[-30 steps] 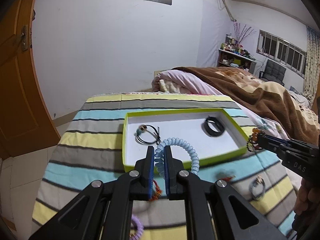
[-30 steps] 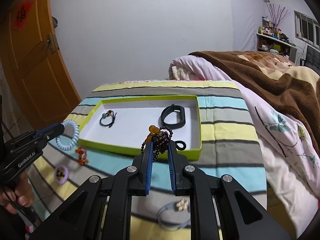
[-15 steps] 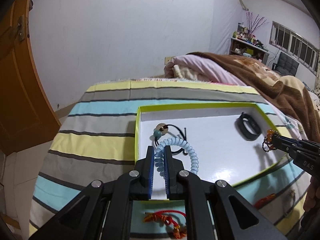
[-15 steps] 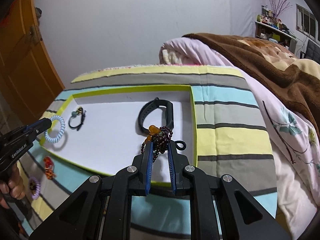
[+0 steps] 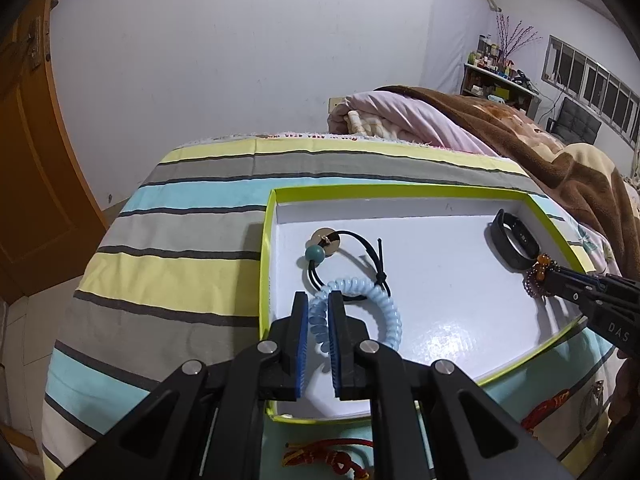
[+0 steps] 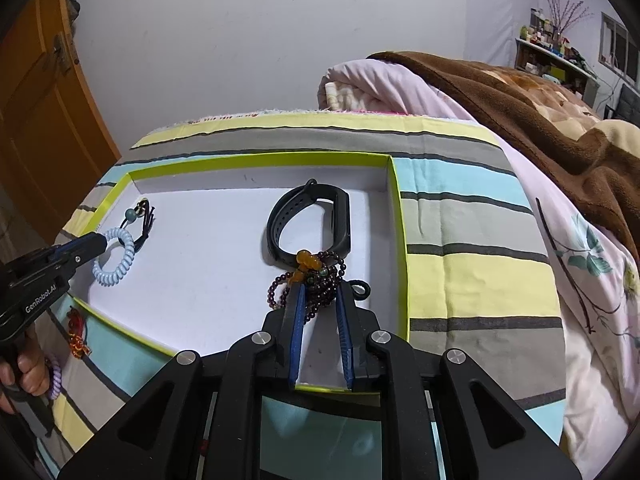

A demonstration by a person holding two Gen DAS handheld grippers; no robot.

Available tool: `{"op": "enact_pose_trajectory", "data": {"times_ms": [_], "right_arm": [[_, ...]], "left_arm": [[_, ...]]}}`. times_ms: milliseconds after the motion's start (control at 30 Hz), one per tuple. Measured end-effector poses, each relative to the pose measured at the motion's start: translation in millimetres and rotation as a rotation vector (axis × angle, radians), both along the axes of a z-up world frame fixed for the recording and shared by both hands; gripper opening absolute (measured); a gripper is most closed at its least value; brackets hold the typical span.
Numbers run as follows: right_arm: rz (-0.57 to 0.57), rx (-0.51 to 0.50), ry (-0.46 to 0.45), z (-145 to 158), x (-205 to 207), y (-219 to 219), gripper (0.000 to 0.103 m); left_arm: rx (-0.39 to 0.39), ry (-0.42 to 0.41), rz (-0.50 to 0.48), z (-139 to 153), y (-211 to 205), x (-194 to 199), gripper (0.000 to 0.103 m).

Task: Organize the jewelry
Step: 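Carry both items into the green box and open both tools to release, then withdraw both open tools from the box back over the jewelry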

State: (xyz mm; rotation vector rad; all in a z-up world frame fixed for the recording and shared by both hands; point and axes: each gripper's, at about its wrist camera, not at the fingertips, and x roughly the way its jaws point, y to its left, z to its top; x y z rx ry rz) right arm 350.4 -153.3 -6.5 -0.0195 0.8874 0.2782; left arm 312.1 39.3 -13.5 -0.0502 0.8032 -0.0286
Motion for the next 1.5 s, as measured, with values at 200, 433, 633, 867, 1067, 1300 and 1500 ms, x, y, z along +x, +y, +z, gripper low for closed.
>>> {"op": "enact_pose_trajectory", "data": {"times_ms": [200, 433, 633, 867, 1067, 1300, 1500], "right_arm": [[-0.003, 0.002, -0.028, 8.0, -10.2, -0.1, 0.029], [0.01, 0.015, -0.066, 26.1, -39.2, -0.2, 0.029], [0.016, 0.049, -0.103, 42.7, -79.7, -5.7, 0.029], [0.023, 0.075, -0.128, 56.6, -131.4, -12.3, 0.029], [0.017, 0.095, -0.138, 62.3, -166.2, -17.0, 0.029], [0.011, 0.1, -0.159, 69.1, -201.2, -25.4, 0.029], [0.016, 0.09, -0.191, 76.6, -227.9, -28.8, 0.029]], "left_arm": [[-0.009, -0.018, -0.012, 8.5, -0.4, -10.5, 0.018], [-0.008, -0.051, -0.006, 28.0, -1.1, -35.9, 0.019], [-0.009, -0.077, -0.007, 38.6, -0.8, -72.1, 0.021], [-0.009, -0.132, -0.01, 52.7, -3.3, -121.4, 0.021], [-0.012, -0.155, -0.009, 60.4, -7.3, -156.4, 0.021], [-0.021, -0.175, 0.0, 60.9, -13.1, -196.2, 0.021], [-0.022, -0.199, 0.005, 66.6, -14.2, -226.0, 0.021]]}}
